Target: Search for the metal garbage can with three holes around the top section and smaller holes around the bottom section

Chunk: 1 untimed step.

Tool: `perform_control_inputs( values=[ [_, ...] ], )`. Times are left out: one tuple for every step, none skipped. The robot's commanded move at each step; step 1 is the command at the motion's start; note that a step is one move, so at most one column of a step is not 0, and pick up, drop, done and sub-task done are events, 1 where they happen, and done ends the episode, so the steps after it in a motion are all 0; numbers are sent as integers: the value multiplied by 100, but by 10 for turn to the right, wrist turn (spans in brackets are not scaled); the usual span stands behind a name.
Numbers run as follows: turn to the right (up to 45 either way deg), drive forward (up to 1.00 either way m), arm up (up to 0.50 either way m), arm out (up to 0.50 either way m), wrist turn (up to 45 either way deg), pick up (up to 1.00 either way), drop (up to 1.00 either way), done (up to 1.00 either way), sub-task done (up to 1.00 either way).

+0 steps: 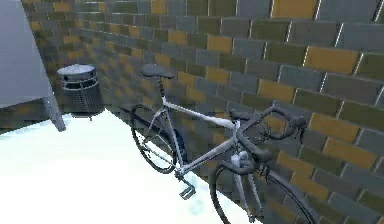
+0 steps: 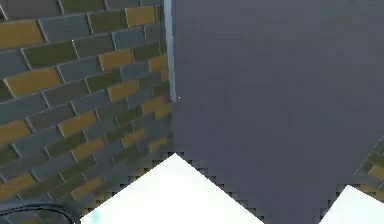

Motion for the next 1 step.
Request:
perform_control_inputs(
  values=[
    [-270,0,0,0,0,0,0,0,0]
  ],
)
